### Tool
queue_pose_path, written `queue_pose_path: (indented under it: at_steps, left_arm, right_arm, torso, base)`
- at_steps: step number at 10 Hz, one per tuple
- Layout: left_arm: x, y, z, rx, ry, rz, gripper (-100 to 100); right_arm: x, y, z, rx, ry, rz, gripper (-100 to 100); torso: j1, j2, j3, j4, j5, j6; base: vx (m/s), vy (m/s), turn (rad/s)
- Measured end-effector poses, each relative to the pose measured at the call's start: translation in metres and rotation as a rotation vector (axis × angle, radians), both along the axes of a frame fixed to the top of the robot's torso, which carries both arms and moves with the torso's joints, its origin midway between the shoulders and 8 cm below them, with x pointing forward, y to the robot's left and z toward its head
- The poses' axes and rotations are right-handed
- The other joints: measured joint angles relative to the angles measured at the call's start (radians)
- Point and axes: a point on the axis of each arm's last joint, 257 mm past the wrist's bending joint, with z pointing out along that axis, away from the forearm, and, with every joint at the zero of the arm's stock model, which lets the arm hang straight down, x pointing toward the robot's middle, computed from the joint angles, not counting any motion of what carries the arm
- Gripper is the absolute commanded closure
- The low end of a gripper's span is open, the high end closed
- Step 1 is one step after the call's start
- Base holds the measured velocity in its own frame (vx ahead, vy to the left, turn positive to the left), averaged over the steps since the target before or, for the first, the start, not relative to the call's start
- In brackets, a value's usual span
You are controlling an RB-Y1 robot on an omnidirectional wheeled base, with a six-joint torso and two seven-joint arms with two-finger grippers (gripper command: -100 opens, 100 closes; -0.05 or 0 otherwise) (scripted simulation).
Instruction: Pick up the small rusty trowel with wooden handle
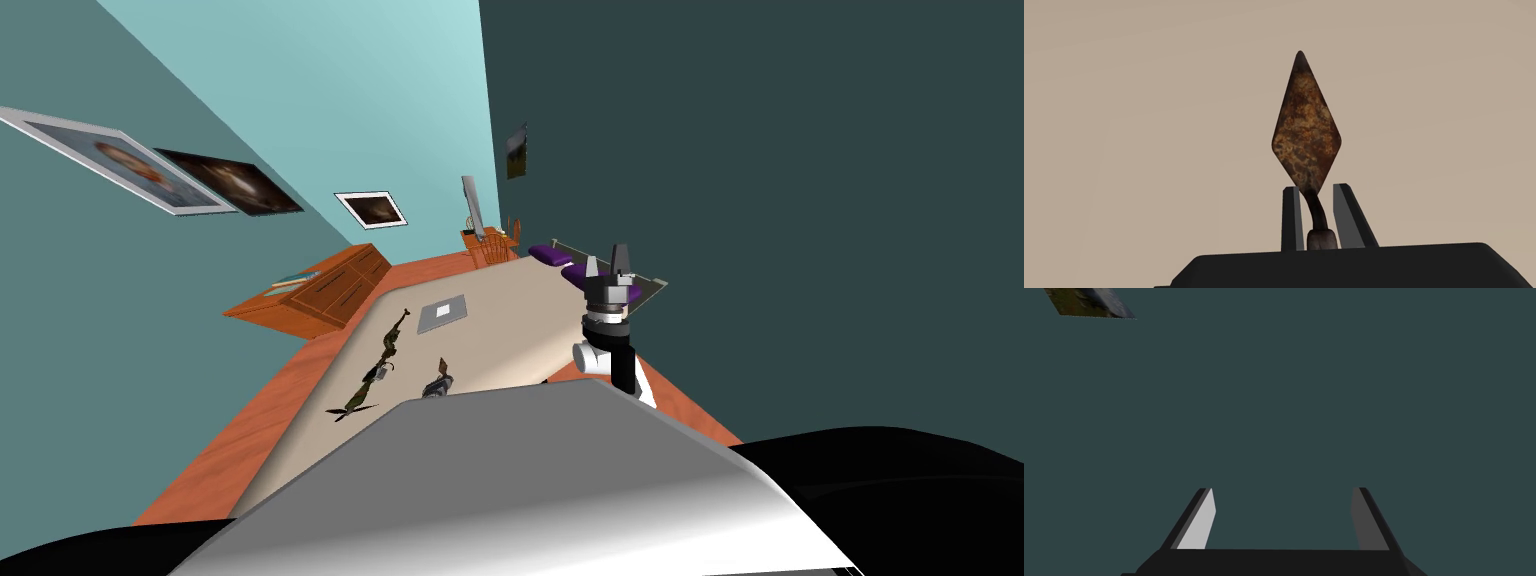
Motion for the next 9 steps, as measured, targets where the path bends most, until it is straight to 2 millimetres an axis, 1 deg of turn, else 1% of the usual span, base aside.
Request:
queue_pose_path:
  at_steps: [1,2,3,8,9]
  left_arm:
    - [0.000,0.000,0.000,0.000,0.000,0.000,100]
    - [0.000,0.000,0.000,0.000,0.000,0.000,0]
    - [0.000,0.000,0.000,0.000,0.000,0.000,100]
    - [-0.016,-0.019,0.012,0.001,0.001,0.007,100]
    - [-0.016,-0.020,0.012,0.002,0.001,0.006,0]
  right_arm:
    - [0.000,0.000,0.000,0.000,0.000,0.000,0]
    - [0.000,0.000,0.000,0.000,0.000,0.000,0]
    - [0.000,0.000,0.000,0.000,0.000,0.000,0]
    - [0.000,0.000,0.000,0.000,0.000,0.000,0]
    - [0.000,0.000,0.000,0.000,0.000,0.000,0]
  torso:
    - [0.000,0.000,0.000,0.000,0.000,0.000]
    - [0.000,0.000,0.000,0.000,0.000,0.000]
    - [0.000,0.000,0.000,0.000,0.000,0.000]
    - [0.002,0.001,0.000,0.000,0.000,0.000]
    - [0.001,0.000,0.000,0.000,0.000,0.000]
  base:
    - [0.000,0.000,0.000]
    - [0.000,0.000,0.000]
    - [-0.005,0.021,-0.016]
    - [-0.006,0.034,-0.008]
    - [0.000,0.000,0.000]
